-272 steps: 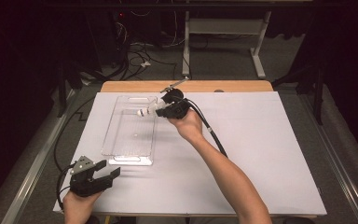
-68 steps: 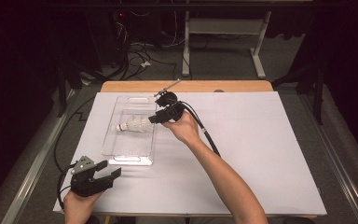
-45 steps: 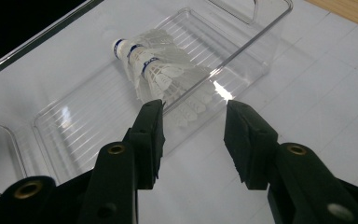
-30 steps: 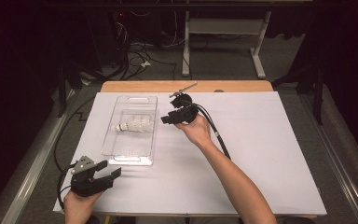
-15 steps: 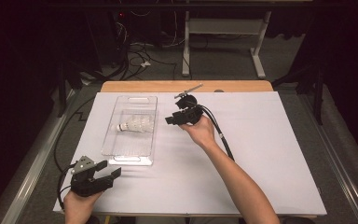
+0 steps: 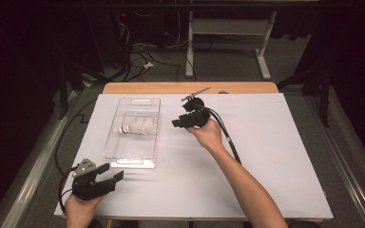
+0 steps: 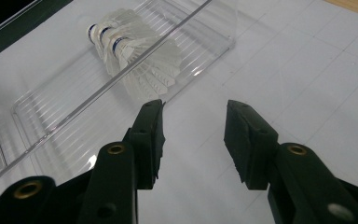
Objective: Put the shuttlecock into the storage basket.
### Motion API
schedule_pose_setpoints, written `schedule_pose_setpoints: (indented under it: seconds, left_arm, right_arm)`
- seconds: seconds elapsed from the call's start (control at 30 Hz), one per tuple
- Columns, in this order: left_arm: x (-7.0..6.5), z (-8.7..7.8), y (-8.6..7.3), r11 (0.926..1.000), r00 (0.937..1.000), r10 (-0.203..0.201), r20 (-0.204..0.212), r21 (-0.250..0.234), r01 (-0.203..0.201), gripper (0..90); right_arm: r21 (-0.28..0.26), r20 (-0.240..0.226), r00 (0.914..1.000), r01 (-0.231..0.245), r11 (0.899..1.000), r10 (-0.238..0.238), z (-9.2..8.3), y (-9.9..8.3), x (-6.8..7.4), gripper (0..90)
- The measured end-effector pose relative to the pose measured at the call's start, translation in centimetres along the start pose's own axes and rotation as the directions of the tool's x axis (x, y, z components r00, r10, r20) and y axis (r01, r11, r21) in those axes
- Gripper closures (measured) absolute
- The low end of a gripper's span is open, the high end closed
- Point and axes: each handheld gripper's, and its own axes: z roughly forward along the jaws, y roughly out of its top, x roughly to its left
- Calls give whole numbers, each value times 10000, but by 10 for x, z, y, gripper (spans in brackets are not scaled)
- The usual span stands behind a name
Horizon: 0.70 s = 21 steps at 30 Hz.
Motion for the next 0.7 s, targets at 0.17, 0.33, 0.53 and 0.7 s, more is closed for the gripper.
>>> schedule_pose_setpoints:
  seconds: [0.17,0.33,0.53,0.7]
  left_arm:
    - [0,0,0,10000,10000,-9,7,-3,9,350]
    - [0,0,0,10000,10000,-6,5,4,6,350]
    - [0,0,0,10000,10000,-9,1,3,9,349]
    - [0,0,0,10000,10000,-20,3,5,20,349]
  right_arm:
    - [-26,9,10000,-53,10000,53,-1,-2,-1,578]
    - [-30,51,10000,-73,10000,73,-3,-6,-5,578]
    - [-102,79,9996,-273,9996,274,-7,-10,-10,578]
    - [-106,143,9994,-310,9995,311,-11,-13,-13,578]
